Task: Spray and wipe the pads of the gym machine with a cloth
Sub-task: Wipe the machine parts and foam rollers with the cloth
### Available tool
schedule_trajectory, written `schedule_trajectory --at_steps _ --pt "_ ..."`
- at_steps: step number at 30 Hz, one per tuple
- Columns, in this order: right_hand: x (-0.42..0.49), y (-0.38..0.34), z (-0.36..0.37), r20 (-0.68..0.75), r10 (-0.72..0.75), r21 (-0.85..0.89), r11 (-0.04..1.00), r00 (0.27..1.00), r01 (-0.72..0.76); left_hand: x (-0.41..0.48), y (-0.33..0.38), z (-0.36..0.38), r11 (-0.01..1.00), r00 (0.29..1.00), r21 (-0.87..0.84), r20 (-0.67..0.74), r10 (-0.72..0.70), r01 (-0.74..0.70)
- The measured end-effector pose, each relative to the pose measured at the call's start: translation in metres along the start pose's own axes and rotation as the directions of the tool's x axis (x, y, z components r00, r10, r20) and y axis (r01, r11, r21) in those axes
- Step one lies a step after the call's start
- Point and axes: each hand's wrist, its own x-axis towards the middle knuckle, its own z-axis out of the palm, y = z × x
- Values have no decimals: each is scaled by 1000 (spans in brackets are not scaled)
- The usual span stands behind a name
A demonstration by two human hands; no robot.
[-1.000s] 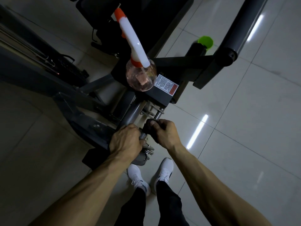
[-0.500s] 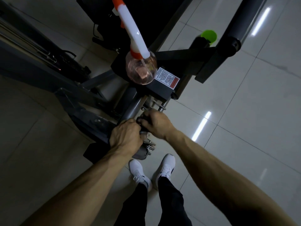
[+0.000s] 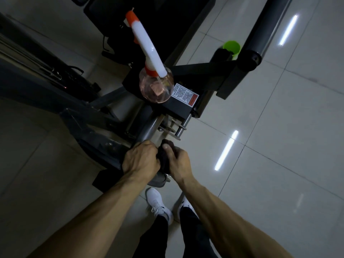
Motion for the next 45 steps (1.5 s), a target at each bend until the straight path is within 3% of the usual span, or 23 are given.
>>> schedule_trajectory --at_steps 5,7,9,11,15,19,22,25,29,31,33,36,38,41,43,45 --pt "-13 19 -22 39 -289 -318 904 957 286 1 -1 5 1000 1000 -26 -14 8 -8" --pt "-21 26 -32 -16 -240 -293 929 971 225 0 -2 6 999 1000 -37 -19 22 -23" --pt "-21 19 -41 -137 -159 -128 982 978 142 -1 -2 6 999 999 -36 -25 27 -28" --pt "-15 6 -38 -151 -189 -21 982 970 188 -2 -1 4 998 999 -43 -33 33 -35" --pt "-11 1 -16 -19 -452 -267 862 892 431 -1 0 2 999 1000 -40 -23 21 -22" --pt "-15 32 -28 7 -355 -395 858 935 329 -1 -2 4 997 999 -67 15 31 -30" --pt "-23 30 -39 -64 -318 -317 905 946 283 -1 -2 3 997 1000 -80 10 23 -22" --pt "-21 3 -25 -97 -423 -201 895 901 399 -3 -1 2 999 999 -34 -24 39 -40" --pt "-18 0 -13 -7 -538 -325 799 843 507 -17 -6 -1 998 987 -40 -152 45 -51" --pt "-11 14 -19 -1 -431 -399 827 902 395 -29 -8 0 997 978 -35 -198 61 -69" --pt "-10 18 -29 -23 -187 -376 912 982 165 -47 -13 4 997 976 -21 -205 75 -81" --pt "-37 12 -57 -110 97 -1 995 989 -97 -71 -10 12 985 963 -96 -245 113 -140" --pt "-60 6 -75 -113 119 145 984 986 -102 -85 -8 16 967 955 -201 -280 97 -157" --pt "-85 -10 -91 -53 87 186 980 995 -76 -108 11 12 887 956 -444 -295 -9 -129" --pt "-93 -25 -99 -11 61 190 980 998 -57 -120 30 6 762 965 -644 -239 -113 -71" --pt "-96 -40 -110 64 24 196 980 998 -36 -125 52 5 616 982 -787 -137 -130 -29"
